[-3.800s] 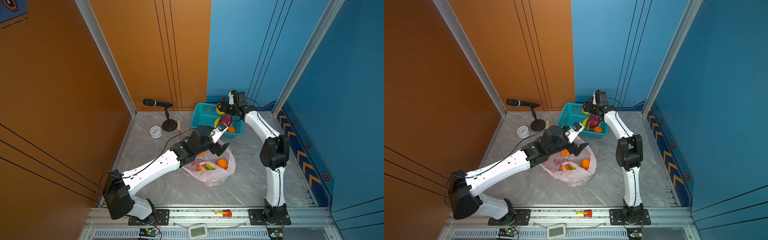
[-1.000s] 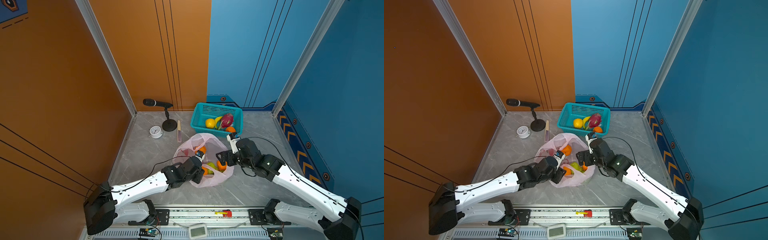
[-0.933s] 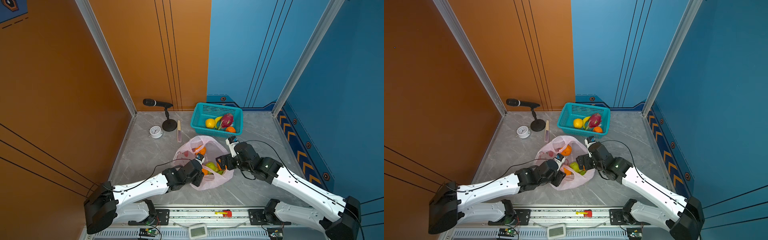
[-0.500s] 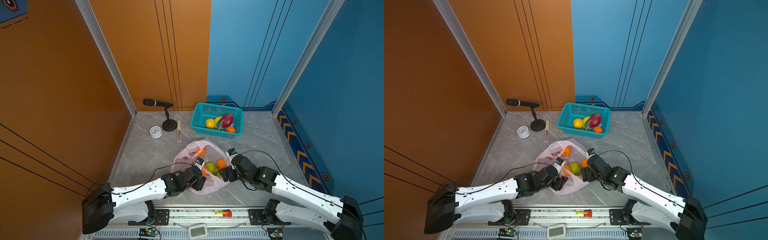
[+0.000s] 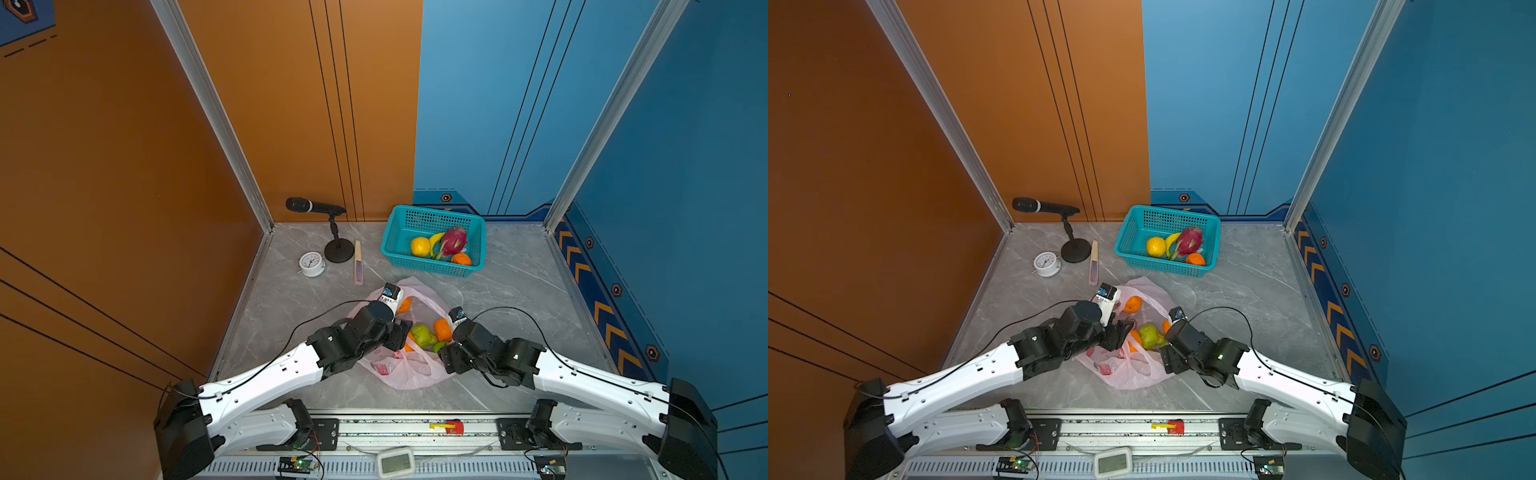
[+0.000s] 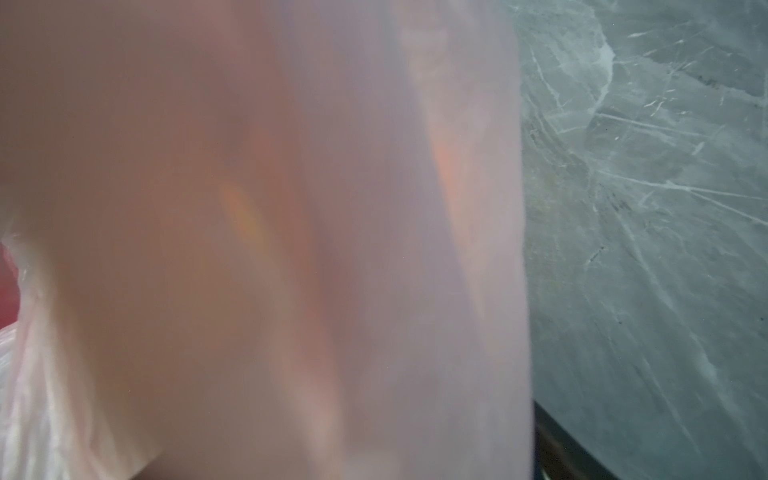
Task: Untie the knot of the plastic bag and take out the fruit
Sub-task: 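Bring the right gripper back to the bag while the left gripper holds the bag rim, then reach the left gripper into the bag and grasp an orange fruit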
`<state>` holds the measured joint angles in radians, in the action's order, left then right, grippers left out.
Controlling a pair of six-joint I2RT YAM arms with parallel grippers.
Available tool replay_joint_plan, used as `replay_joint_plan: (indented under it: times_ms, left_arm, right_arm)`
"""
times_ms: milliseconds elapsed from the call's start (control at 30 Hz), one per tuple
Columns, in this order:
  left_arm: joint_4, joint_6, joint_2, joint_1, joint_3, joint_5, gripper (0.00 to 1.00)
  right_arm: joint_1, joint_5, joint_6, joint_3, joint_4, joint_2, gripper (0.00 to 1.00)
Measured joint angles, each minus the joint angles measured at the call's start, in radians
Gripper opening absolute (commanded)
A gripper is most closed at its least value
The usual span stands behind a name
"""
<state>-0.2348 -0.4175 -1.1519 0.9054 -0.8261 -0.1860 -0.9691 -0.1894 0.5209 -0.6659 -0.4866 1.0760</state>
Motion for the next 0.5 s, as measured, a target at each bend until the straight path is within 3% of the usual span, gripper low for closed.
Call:
replay_joint_plan:
  times_ms: [233, 500]
  left_arm:
    - [0.002, -0.005, -0.199, -0.037, -0.102, 0.047, 0.51]
    - [0.006, -0.029, -0.39, -0.082, -0.195, 0.067, 0.56]
  right_arm:
    - [0.01, -0.017, 0.047, -0.022, -0.001, 0.0, 0.9]
    - [0.074, -0.013, 0.129, -0.145, -0.001, 0.001, 0.9]
